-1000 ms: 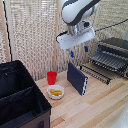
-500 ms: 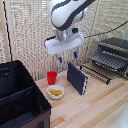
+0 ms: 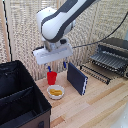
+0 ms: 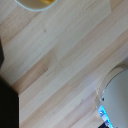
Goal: Gently stretch your hand towards the oven tray's handle, obtaining a firm grip, and draw it cautiously out of the oven. Transition your grip to the hot dog bowl, gingerly seizing the edge, and elevate it from the surface. Hover the bowl over the tray, delicately lower it, and temper your grip, establishing the bowl's equilibrium.
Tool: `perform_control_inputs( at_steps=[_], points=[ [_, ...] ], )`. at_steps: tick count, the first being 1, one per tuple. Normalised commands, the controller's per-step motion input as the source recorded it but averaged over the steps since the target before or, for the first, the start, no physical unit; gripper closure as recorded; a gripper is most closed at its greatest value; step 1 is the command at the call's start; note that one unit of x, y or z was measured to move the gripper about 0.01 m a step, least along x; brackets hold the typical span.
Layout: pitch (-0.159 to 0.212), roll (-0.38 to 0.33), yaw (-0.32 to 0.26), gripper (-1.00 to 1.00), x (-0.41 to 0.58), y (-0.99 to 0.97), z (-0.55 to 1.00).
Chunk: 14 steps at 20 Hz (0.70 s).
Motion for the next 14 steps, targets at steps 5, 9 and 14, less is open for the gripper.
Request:
perform_control_inputs(
  at_steps=[5,9,14],
  points=[
    [0.0,-0.045,0.103,-1.0,0.101,-0.56,-0.04],
    [-0.012,-0.019,0.118,-1.0,0.075,-0.41,-0.23],
    [-0.065,-0.091,0.098,-1.0,0.154,-0.03,-0.45]
  ],
)
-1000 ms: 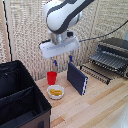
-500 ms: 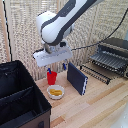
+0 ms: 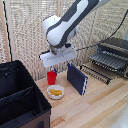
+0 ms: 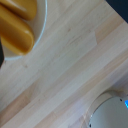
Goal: Gently stretch your hand towards the oven tray's handle, obtaining a firm grip, and draw it cautiously out of the oven. Transition your grip to the hot dog bowl, gingerly seizing the edge, and elevate it from the surface. Hover the bowl over the tray, delicately lower it, and temper your grip, establishing the bowl's equilibrium.
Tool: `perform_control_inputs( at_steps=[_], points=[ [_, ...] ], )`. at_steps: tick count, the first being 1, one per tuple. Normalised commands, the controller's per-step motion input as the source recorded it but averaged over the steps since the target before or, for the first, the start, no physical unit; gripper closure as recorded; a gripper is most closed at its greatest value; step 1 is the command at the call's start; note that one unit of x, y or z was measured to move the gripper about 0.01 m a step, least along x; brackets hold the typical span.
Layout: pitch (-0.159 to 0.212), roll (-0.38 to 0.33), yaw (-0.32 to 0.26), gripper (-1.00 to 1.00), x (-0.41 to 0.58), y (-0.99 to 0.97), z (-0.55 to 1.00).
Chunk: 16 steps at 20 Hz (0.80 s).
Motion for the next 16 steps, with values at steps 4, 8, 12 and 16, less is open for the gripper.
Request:
perform_control_inputs(
  at_steps=[4,8,12,16],
  points=[
    [-0.055,-0.07,0.077,-1.0,0.14,-0.06,-0.38],
    [-0.023,-0.013,0.09,-1.0,0.098,-0.23,-0.34],
    [-0.003,0.0,0.091,-1.0,0.02,-0.28,-0.34],
    [0.0,0.0,0.079,-1.0,0.0,-0.34,-0.39]
  ],
)
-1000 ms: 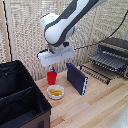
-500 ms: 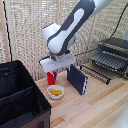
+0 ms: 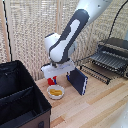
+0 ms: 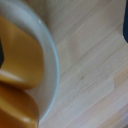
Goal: Gently stretch your hand towards the oven tray's handle, obtaining a firm grip, and draw it cautiously out of the oven. Transition your grip to the hot dog bowl, gingerly seizing the edge, and elevate it from the surface. Hover the bowl over the tray, delicately lower it, and temper your grip, establishing the bowl's equilibrium.
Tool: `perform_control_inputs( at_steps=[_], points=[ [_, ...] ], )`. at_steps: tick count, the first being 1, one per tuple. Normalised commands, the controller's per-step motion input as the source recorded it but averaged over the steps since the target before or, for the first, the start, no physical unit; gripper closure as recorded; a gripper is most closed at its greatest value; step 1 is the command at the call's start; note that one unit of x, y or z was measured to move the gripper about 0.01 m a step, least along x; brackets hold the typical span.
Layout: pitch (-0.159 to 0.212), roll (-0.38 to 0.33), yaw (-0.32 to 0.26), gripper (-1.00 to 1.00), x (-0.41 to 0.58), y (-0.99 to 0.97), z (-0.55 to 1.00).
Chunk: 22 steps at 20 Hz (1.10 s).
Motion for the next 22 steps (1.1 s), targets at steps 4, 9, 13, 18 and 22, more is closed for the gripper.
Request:
perform_control_inputs(
  at_steps=[4,9,13,18,22],
  points=[
    [0.0,0.0,0.066,-1.0,-0.014,-0.22,-0.38],
    [0.0,0.004,0.028,1.0,-0.045,-0.08,-0.18],
    [0.0,0.021,0.005,1.0,0.0,-0.01,-0.02],
    [-0.001,-0.003,0.041,1.0,-0.001,0.01,0.0],
    [-0.01,-0.001,0.087,1.0,-0.017,0.02,0.0]
  ],
)
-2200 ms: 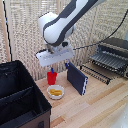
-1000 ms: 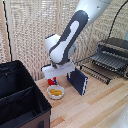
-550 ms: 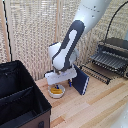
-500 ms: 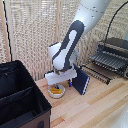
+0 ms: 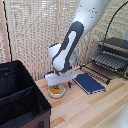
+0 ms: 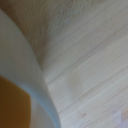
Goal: Gently stretch your hand towards the oven tray's handle, obtaining a firm grip, and draw it cautiously out of the oven. Transition your grip to the hot dog bowl, gingerly seizing the edge, and elevate it from the surface. Hover the bowl over the tray, delicately lower it, and temper your grip, establishing the bowl's equilibrium.
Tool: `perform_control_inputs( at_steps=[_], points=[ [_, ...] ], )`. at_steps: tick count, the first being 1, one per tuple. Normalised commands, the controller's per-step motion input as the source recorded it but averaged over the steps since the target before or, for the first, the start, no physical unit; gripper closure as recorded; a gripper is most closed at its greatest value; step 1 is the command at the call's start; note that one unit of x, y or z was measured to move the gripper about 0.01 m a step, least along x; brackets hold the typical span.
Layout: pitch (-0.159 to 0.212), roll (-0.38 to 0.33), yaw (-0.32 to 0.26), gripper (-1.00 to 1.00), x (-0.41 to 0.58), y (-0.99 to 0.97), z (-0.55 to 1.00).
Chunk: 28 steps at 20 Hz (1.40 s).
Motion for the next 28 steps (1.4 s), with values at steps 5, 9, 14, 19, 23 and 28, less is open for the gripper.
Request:
perform_control_inputs(
  at_steps=[5,9,14,19,23,28],
  points=[
    [-0.058,0.0,-0.007,1.0,0.0,0.0,-0.03],
    [-0.02,0.0,-0.023,1.0,-0.053,0.0,-0.1],
    [0.0,0.005,0.017,1.0,-0.01,0.0,0.0],
    [-0.08,0.061,0.006,1.0,0.0,0.0,0.07],
    [-0.134,0.149,-0.021,1.0,0.025,0.0,0.46],
    [-0.129,0.213,-0.075,1.0,0.029,0.01,0.43]
  ],
)
